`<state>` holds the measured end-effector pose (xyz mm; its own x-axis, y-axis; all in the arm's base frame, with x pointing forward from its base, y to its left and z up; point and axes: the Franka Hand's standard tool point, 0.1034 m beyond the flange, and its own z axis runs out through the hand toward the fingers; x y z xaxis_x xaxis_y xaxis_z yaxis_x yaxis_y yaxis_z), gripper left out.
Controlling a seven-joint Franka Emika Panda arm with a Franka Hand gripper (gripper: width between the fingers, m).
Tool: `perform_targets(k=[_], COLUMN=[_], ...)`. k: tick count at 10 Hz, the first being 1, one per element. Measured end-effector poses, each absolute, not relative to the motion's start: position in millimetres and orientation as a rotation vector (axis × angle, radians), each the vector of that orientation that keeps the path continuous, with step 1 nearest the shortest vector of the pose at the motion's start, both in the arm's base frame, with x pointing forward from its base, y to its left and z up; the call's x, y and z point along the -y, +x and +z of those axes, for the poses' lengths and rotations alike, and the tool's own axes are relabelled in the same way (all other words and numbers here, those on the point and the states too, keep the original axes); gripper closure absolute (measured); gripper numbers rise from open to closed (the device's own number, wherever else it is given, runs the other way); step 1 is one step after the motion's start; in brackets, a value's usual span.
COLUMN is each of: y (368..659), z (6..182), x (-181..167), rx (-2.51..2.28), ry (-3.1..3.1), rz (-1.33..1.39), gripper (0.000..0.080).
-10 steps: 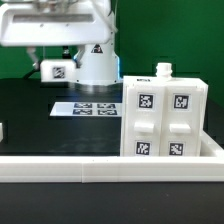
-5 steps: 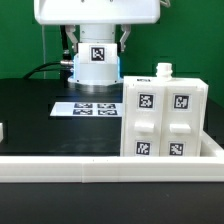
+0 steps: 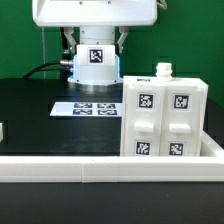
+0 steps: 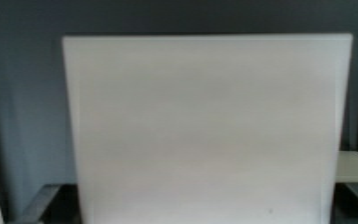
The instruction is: Assemble cabinet
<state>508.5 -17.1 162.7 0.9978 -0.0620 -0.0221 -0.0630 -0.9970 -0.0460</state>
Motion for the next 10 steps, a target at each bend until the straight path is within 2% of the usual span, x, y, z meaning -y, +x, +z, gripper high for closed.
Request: perform_targets(k=[6, 10], y=[570, 573], z=[181.4, 176.6], x=[-58, -65], rx=[-0.100, -0.093], ry=[-3.056, -3.057], rz=[-0.006, -0.024], gripper=[0.0236, 0.0236])
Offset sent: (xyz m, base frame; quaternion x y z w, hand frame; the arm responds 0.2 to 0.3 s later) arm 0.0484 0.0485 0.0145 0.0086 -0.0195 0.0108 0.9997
